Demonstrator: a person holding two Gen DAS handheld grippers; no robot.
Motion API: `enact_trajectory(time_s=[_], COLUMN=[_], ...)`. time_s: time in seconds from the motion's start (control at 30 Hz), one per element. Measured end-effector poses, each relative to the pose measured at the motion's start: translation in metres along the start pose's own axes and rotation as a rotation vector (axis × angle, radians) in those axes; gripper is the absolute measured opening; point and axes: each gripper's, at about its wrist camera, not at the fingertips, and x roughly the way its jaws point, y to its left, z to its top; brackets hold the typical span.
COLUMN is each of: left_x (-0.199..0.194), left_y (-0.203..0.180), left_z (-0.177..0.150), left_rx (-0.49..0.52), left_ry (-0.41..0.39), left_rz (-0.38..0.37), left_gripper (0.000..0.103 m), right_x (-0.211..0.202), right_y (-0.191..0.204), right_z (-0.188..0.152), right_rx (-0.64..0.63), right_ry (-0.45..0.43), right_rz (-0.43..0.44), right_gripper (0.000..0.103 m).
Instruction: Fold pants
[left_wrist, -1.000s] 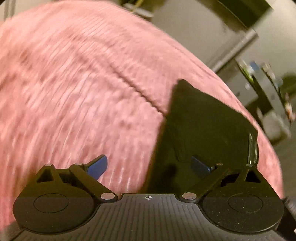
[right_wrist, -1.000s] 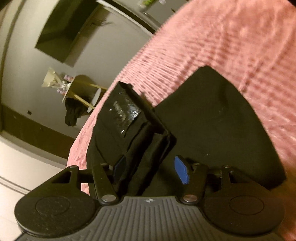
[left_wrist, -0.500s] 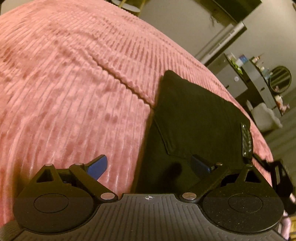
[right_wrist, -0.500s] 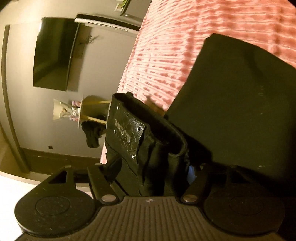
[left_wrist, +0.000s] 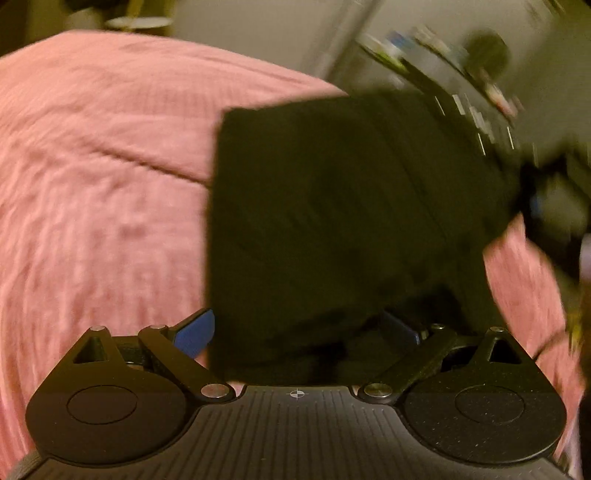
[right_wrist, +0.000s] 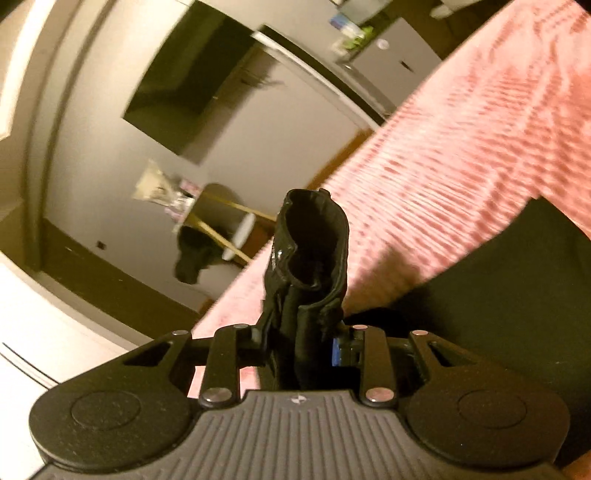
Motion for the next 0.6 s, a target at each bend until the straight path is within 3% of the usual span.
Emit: enact_trajectory(time_s=[0.1, 0.23, 0.33, 0.47, 0.6], left_x=[0.007, 0.022, 0.018, 0.009, 0.007], left_y=[-0.014, -0.003, 0.000, -0.002, 0.000], left_z=[-0.002, 0.002, 0.001, -0.002, -0.003], left_rx=[0.075, -0.007, -0.011, 0.025, 0.034], left_ry=[0.028, 0.108, 0.088, 0.046, 0.060], left_rz=[0.078, 0.174, 0.143, 0.108, 0.055], left_gripper=[0.099, 0.078, 0.070, 0.070, 0.070], right_x=[-0.010, -0.034, -0.052, -0.072, -0.089], right_y=[0.014, 0.024, 0.021, -0.004, -0.043], right_z=[0.001, -0.003, -0.004, -0.001, -0.005], right_rx=[0.003, -0.018, -0.016, 0.012, 0.062], right_ry=[-0.005, -0.020, -0.043, -0.068, -0.078], right_rz=[0.044, 0.090, 0.102, 0.065, -0.011], right_gripper=[0.027, 0.027, 0.027, 0.027, 0.027])
